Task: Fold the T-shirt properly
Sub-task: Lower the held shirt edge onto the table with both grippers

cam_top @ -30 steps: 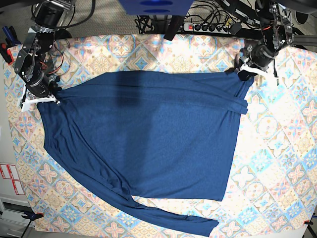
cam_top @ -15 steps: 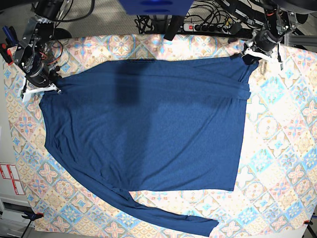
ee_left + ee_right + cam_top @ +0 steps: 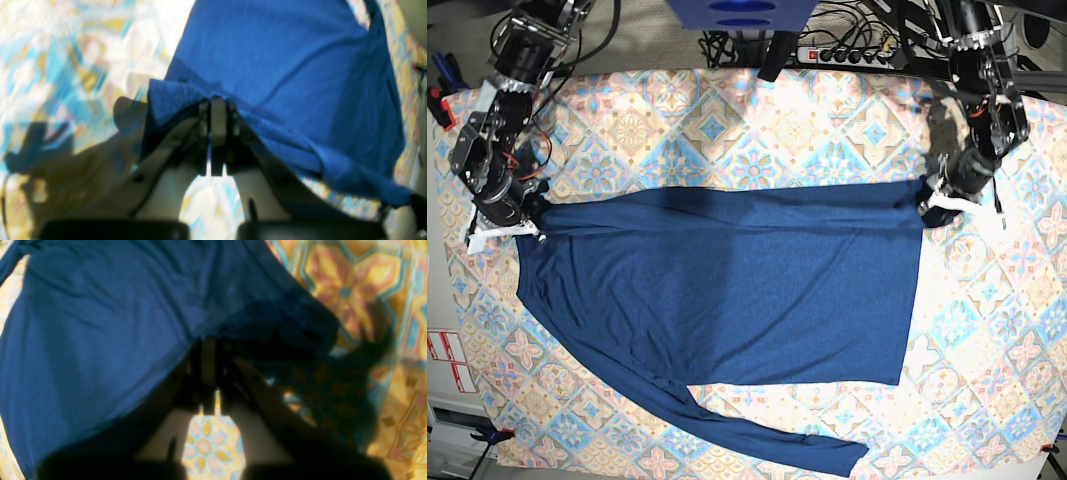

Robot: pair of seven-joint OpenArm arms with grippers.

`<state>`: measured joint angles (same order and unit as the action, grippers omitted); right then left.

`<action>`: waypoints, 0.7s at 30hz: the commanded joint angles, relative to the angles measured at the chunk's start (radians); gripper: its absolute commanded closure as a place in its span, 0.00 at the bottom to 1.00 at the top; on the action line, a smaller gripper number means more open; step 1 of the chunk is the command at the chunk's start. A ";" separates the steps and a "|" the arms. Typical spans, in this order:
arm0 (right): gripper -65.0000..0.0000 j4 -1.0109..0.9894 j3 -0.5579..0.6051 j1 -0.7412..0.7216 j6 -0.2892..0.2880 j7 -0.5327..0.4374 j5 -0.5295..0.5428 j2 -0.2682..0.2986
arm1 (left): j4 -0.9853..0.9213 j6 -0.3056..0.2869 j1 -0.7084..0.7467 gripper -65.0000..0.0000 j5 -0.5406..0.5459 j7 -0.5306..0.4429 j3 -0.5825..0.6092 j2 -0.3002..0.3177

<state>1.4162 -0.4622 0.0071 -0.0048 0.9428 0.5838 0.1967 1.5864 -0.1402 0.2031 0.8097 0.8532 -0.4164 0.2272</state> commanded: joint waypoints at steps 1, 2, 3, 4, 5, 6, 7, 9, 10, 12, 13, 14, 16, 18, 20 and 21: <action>1.00 -0.005 -0.005 -0.032 -0.007 -0.020 0.008 0.016 | -0.005 -0.003 -0.032 1.00 0.006 -0.019 -0.006 0.011; 1.00 -0.027 -0.005 -0.049 -0.007 -0.020 0.008 0.016 | -0.024 -0.003 -0.057 1.00 0.006 -0.019 -0.006 0.011; 1.00 -0.047 -0.005 -0.063 -0.007 -0.021 0.006 0.016 | -0.044 -0.003 -0.080 1.00 0.006 -0.019 -0.006 0.011; 1.00 -0.065 -0.005 -0.077 -0.007 -0.021 0.006 0.016 | -0.062 -0.003 -0.100 1.00 0.006 -0.021 -0.006 0.011; 1.00 -0.082 -0.005 -0.091 -0.007 -0.021 0.006 0.016 | -0.082 -0.003 -0.126 1.00 0.006 -0.022 -0.005 0.011; 1.00 -0.096 -0.005 -0.100 -0.007 -0.021 0.006 0.016 | -0.099 -0.003 -0.147 1.00 0.006 -0.022 -0.005 0.011; 1.00 -0.111 -0.005 -0.112 -0.007 -0.021 0.006 0.016 | -0.125 -0.003 -0.170 1.00 0.006 -0.022 -0.005 0.011; 1.00 -0.137 -0.007 -0.134 -0.007 -0.023 0.006 0.016 | -0.166 -0.003 -0.207 1.00 0.004 -0.022 -0.005 0.011; 1.00 -0.151 -0.007 -0.146 -0.007 -0.023 0.006 0.016 | -0.192 -0.003 -0.225 1.00 0.004 -0.022 -0.003 0.011; 1.00 -0.177 -0.007 -0.161 -0.007 -0.025 0.006 0.016 | -0.240 -0.003 -0.253 1.00 0.004 -0.022 -0.003 0.011; 1.00 -0.190 -0.007 -0.167 -0.007 -0.026 0.006 0.016 | -0.266 -0.003 -0.267 1.00 0.004 -0.024 -0.003 0.011; 1.00 -0.202 -0.007 -0.177 -0.007 -0.034 0.006 0.016 | -0.286 -0.003 -0.278 1.00 0.004 -0.024 -0.003 0.011; 1.00 -0.229 -0.007 -0.186 -0.007 -0.067 0.006 0.016 | -0.318 -0.003 -0.299 1.00 0.004 -0.025 -0.003 0.011; 1.00 -0.249 -0.005 -0.186 -0.007 -0.100 0.006 0.016 | -0.347 -0.003 -0.308 1.00 0.004 -0.025 -0.003 0.011; 0.99 -0.257 -0.005 -0.186 -0.007 -0.109 0.006 0.016 | -0.372 -0.003 -0.325 1.00 0.004 -0.025 -0.003 0.011; 0.99 -0.255 -0.005 -0.186 -0.007 -0.107 0.006 0.016 | -0.378 -0.003 -0.328 1.00 0.004 -0.021 -0.003 0.011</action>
<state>1.1431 -0.4648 -0.1574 -0.0025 0.8566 0.5819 0.1967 1.1927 -0.1360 -0.1093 0.8013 0.8463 -0.4160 0.2268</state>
